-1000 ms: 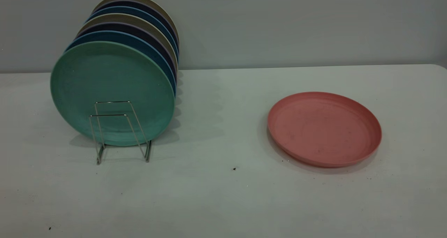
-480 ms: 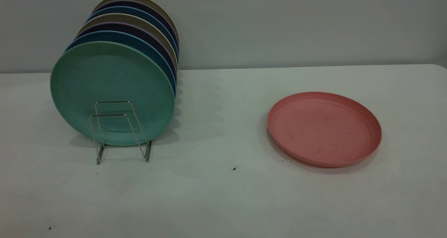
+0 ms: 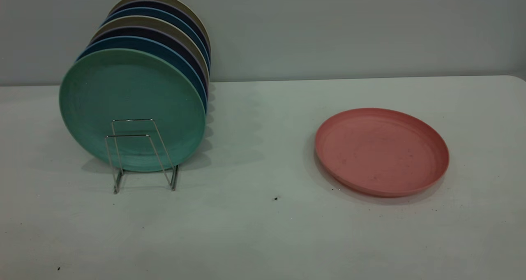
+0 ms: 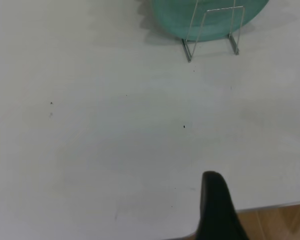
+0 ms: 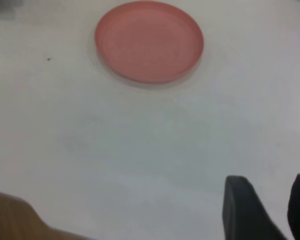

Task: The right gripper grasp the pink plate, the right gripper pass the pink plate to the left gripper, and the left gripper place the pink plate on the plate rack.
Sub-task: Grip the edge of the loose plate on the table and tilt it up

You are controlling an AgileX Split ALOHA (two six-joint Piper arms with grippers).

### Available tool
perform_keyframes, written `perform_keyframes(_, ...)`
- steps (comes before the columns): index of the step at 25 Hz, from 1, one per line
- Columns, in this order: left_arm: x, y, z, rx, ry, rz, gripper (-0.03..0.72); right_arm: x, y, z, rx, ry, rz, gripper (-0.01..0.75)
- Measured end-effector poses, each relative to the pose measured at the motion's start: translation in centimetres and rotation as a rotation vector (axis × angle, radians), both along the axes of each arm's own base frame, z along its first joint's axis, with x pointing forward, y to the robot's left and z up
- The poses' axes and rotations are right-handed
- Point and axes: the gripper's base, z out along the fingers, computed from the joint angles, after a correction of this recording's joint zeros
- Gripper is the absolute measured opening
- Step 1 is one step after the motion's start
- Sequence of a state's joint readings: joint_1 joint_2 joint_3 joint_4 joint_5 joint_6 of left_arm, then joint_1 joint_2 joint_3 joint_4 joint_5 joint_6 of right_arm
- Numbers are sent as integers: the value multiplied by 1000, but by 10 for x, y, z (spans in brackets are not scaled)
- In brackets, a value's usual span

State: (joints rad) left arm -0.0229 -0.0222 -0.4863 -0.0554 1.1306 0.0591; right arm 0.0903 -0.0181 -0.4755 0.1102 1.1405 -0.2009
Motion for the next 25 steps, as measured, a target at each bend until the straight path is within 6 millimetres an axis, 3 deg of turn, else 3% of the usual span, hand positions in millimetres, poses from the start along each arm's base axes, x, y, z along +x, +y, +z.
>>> perform_keyframes(11,0,1,0,5,0,5,482,0,0,0,0,0,0,240)
perform_keyframes(15,4,-1,10,-11,-85,-5,482,5,0,5,-24,-2,10,240)
perform_keyframes(20,35,-11,21,-120,-62,-46,482,41,6,24,-8,-79,33,264)
perform_keyframes(25,80,-20,24,-216,19,-89,482,93,21,22,79,35,118,353)
